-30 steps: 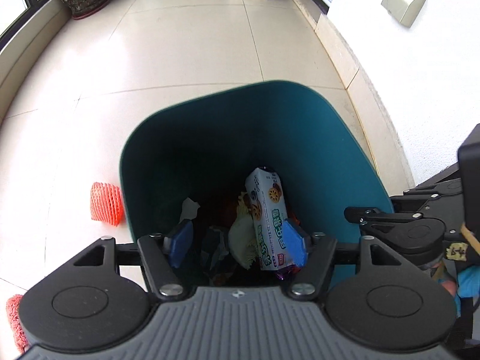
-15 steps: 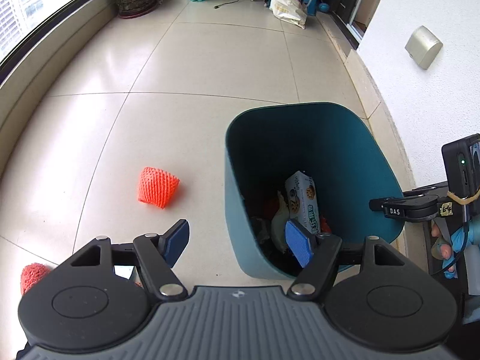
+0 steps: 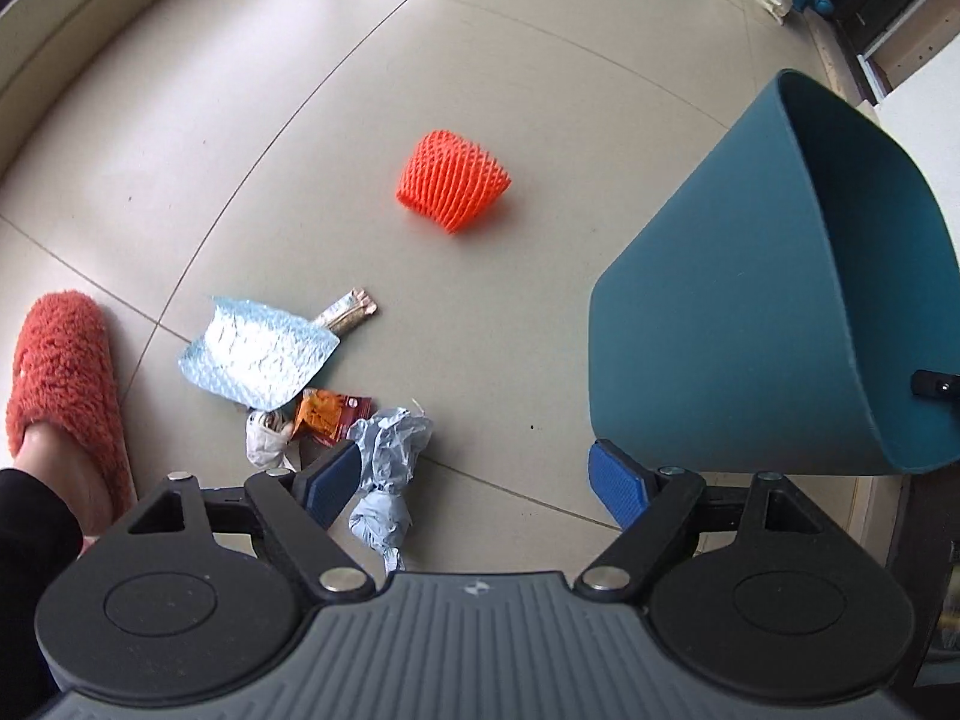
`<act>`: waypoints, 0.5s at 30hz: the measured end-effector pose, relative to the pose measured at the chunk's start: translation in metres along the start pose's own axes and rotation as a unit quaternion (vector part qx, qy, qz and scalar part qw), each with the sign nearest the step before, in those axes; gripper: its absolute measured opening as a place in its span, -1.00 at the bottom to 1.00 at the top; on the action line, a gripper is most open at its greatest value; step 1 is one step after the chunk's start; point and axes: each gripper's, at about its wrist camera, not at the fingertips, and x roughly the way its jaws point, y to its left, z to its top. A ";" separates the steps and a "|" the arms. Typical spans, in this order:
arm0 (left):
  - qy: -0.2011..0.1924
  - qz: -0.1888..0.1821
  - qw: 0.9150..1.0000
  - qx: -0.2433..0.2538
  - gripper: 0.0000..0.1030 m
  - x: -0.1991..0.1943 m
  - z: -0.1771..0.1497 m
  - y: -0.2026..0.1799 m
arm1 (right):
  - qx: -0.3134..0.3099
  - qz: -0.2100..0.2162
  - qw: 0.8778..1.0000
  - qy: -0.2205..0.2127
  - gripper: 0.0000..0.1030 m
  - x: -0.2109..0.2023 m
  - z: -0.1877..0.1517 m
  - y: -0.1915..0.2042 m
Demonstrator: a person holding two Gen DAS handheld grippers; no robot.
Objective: Collect trash
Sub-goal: 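Move the left tool down to the crumpled light-blue plastic bag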
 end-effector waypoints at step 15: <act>0.153 0.079 0.982 -0.078 0.61 0.164 -0.045 0.054 | -0.003 0.008 1.000 0.009 -0.86 0.004 0.000 -0.005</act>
